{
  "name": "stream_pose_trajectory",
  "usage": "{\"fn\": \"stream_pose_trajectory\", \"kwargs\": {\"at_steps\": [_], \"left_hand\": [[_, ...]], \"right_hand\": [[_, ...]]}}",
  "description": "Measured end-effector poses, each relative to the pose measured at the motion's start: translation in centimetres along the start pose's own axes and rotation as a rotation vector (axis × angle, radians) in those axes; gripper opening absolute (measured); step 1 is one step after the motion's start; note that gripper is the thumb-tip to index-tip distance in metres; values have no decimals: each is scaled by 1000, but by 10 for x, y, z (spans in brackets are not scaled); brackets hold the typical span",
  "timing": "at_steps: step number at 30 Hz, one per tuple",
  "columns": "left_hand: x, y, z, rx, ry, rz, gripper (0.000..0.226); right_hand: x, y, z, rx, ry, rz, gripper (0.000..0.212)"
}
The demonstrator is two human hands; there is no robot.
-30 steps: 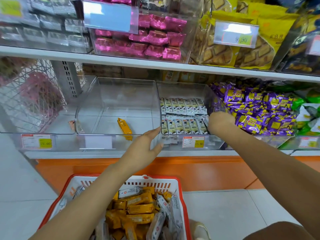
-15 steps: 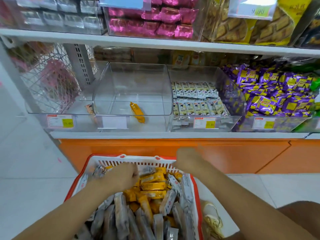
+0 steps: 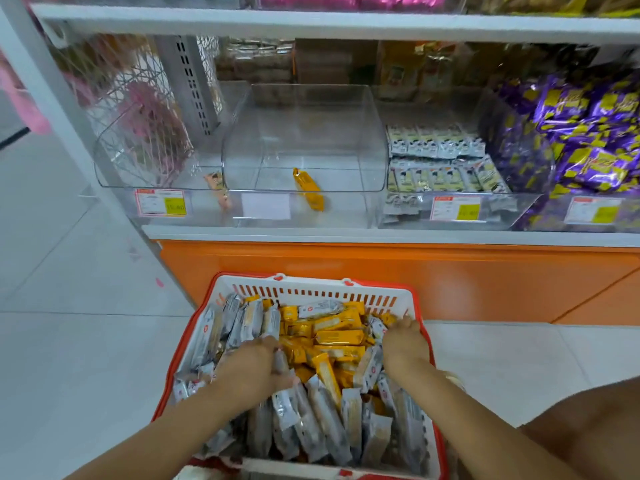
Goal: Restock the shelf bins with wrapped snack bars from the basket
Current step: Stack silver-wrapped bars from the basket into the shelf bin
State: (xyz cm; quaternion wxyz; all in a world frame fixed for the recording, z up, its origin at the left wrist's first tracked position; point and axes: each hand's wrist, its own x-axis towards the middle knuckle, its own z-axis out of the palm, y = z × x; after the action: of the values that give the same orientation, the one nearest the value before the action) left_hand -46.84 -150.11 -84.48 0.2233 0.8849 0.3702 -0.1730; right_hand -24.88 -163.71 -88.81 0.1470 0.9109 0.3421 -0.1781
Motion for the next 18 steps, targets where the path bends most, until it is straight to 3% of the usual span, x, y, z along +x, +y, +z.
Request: {"fn": "stream_pose_trajectory", "kwargs": {"at_steps": [3, 7, 11, 15, 18], "left_hand": [[-3, 14, 8, 317, 67, -60, 80], [-3, 25, 9, 328, 71, -92, 74], [-6, 31, 5, 119, 34, -46, 61], [3, 27, -13, -203, -41, -98, 33], [10, 23, -30, -598, -132, -138, 23]], "right_hand": [[-6, -2, 5, 34, 36, 16, 43], [-14, -6, 14, 238, 25, 14, 57], [-11, -2, 22, 539, 58, 59, 69], [-8, 6, 24, 565, 95, 3, 40], [-7, 8, 29, 580, 179, 6, 38]]}}
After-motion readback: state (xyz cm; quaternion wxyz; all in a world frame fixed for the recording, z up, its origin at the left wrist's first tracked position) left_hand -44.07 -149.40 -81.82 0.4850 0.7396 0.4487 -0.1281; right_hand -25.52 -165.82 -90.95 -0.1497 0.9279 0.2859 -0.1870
